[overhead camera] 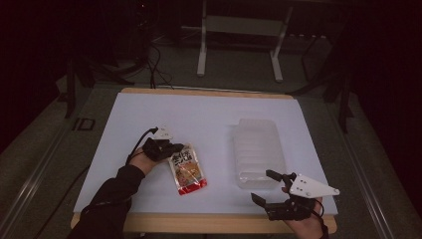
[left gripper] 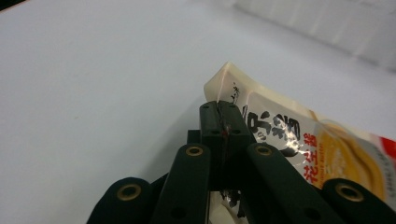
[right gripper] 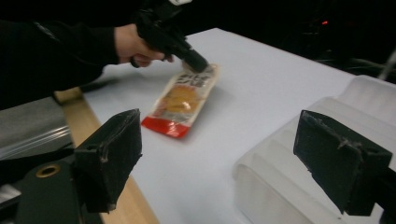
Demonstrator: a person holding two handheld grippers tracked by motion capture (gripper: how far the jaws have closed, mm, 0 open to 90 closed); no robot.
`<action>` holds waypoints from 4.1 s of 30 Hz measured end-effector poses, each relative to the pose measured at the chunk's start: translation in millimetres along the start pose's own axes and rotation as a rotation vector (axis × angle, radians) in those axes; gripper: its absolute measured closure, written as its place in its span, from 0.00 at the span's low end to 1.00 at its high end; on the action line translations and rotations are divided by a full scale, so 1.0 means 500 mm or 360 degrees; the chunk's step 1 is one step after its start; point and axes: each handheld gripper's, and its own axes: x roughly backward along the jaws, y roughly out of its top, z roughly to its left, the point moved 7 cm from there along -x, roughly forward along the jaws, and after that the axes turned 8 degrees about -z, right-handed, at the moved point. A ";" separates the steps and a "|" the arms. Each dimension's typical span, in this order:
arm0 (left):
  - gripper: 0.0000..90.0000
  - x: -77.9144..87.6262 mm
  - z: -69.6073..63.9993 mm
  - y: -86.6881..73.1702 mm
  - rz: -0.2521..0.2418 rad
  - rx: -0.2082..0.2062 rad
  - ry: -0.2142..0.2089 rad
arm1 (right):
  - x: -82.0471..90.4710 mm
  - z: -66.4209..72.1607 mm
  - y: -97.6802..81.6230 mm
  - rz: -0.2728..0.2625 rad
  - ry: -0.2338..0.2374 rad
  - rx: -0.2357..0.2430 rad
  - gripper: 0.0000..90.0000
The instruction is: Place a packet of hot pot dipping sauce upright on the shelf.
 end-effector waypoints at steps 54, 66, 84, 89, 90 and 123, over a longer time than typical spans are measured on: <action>1.00 0.164 -0.165 0.220 -0.0265 -0.0344 -0.0310 | 0.006 -0.014 0.030 -0.0048 -0.0004 -0.0013 0.19; 1.00 0.200 -0.196 0.260 -0.0338 -0.0386 -0.0415 | 0.003 -0.017 0.108 -0.0105 0.0051 0.0091 0.24; 1.00 0.202 -0.245 0.283 -0.0362 -0.0450 -0.0542 | -0.065 0.007 0.211 -0.0040 0.0309 0.0204 0.45; 1.00 0.197 -0.249 0.286 -0.0358 -0.0442 -0.0557 | -0.109 0.023 0.213 0.0000 0.0398 0.0219 0.54; 1.00 0.196 -0.250 0.286 -0.0358 -0.0447 -0.0560 | -0.115 0.024 0.213 0.0004 0.0409 0.0232 0.56; 0.98 0.181 -0.258 0.306 -0.0388 -0.0482 -0.0526 | -0.167 0.028 0.226 0.0186 0.0638 0.0240 1.00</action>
